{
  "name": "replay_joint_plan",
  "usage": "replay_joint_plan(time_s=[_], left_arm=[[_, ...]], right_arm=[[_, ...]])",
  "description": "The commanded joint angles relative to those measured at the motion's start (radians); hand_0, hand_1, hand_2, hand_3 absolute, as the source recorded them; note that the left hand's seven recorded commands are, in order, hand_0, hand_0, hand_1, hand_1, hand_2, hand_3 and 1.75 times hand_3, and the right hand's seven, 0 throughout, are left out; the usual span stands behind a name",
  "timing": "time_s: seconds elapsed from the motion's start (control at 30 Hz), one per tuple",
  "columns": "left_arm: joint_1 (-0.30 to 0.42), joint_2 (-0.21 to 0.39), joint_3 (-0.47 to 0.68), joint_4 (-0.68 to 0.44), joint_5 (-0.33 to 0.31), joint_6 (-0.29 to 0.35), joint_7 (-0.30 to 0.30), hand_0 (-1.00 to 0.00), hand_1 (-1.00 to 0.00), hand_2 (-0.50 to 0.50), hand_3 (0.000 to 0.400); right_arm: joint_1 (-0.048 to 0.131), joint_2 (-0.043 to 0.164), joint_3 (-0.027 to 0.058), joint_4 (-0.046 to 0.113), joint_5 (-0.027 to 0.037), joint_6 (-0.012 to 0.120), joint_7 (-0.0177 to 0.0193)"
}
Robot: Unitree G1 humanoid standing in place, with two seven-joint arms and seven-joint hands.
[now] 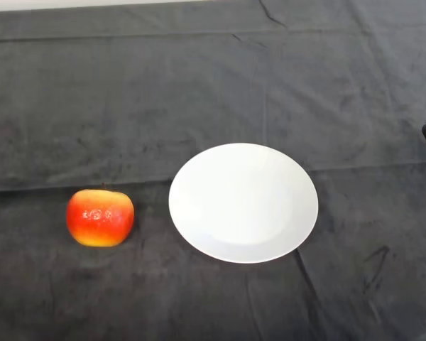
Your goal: Move the apple to the plate
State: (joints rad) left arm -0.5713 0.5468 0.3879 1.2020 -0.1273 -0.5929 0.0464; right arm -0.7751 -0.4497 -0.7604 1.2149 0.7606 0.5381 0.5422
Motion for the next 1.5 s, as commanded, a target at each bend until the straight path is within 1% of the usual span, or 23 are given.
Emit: replay_joint_plan(time_s=[0.03, 0.2, 0.33, 0.37, 0.4, 0.47, 0.57, 0.6, 0.7, 0.8, 0.87, 0.97, 1.1, 1.23, 1.33, 1.5], left_arm=[[-0.013, -0.022, -0.039, -0.053, 0.031, -0.012, 0.010, 0.00, 0.00, 0.00, 0.000], [0.005, -0.104, -0.119, -0.088, 0.104, -0.027, 0.049, 0.00, 0.00, 0.00, 0.000], [0.014, -0.165, -0.181, -0.117, 0.152, -0.023, 0.067, 0.00, 0.00, 0.00, 0.000], [0.015, -0.170, -0.191, -0.127, 0.154, -0.017, 0.055, 0.00, 0.00, 0.00, 0.000], [0.014, -0.152, -0.188, -0.142, 0.140, -0.005, 0.014, 0.00, 0.00, 0.00, 0.000], [-0.017, -0.125, -0.192, -0.185, 0.125, 0.048, -0.041, 0.00, 0.00, 0.00, 0.000], [-0.074, -0.101, -0.206, -0.267, 0.118, 0.115, -0.087, 0.00, 0.00, 0.00, 0.000], [-0.076, -0.095, -0.207, -0.298, 0.112, 0.123, -0.102, 0.00, 0.00, 0.00, 0.000], [-0.022, -0.072, -0.193, -0.410, 0.070, 0.124, -0.163, 0.00, 0.00, 0.00, 0.000], [0.074, -0.060, -0.176, -0.539, 0.019, 0.134, -0.219, 0.00, 0.00, 0.00, 0.000], [0.120, -0.055, -0.172, -0.616, -0.006, 0.162, -0.242, 0.00, 0.00, 0.00, 0.000], [0.183, -0.053, -0.180, -0.751, -0.031, 0.235, -0.262, 0.00, 0.00, 0.00, 0.000], [0.264, -0.063, -0.219, -0.943, -0.034, 0.349, -0.263, 0.00, 0.00, 0.00, 0.000], [0.343, -0.062, -0.264, -1.109, -0.025, 0.449, -0.268, 0.00, 0.00, 0.00, 0.000], [0.389, -0.053, -0.298, -1.198, -0.013, 0.514, -0.279, 0.00, 0.00, 0.00, 0.000], [0.430, -0.036, -0.361, -1.276, 0.021, 0.600, -0.303, 0.00, 0.00, 0.00, 0.000]], right_arm=[[-0.018, -0.027, -0.0075, -0.011, -0.0026, -0.003, 0.0040], [-0.018, -0.027, -0.0073, -0.012, -0.0026, -0.003, 0.0036], [-0.017, -0.026, -0.0072, -0.013, -0.0026, -0.003, 0.0031], [-0.017, -0.026, -0.0072, -0.014, -0.0026, -0.003, 0.0030], [-0.017, -0.026, -0.0071, -0.014, -0.0026, -0.003, 0.0029], [-0.017, -0.026, -0.0070, -0.015, -0.0025, -0.003, 0.0026], [-0.016, -0.025, -0.0069, -0.016, -0.0025, -0.003, 0.0021], [-0.016, -0.025, -0.0068, -0.017, -0.0025, -0.003, 0.0020], [-0.015, -0.024, -0.0066, -0.018, -0.0025, -0.003, 0.0014], [-0.015, -0.023, -0.0064, -0.020, -0.0024, -0.003, 0.0007], [-0.014, -0.023, -0.0063, -0.021, -0.0024, -0.003, 0.0002], [-0.013, -0.022, -0.0060, -0.024, -0.0023, -0.004, -0.0007], [-0.011, -0.020, -0.0055, -0.028, -0.0022, -0.004, -0.0022], [-0.010, -0.018, -0.0050, -0.032, -0.0021, -0.004, -0.0037], [-0.009, -0.017, -0.0046, -0.035, -0.0019, -0.004, -0.0048], [-0.007, -0.016, -0.0040, -0.039, -0.0016, -0.004, -0.0066]])
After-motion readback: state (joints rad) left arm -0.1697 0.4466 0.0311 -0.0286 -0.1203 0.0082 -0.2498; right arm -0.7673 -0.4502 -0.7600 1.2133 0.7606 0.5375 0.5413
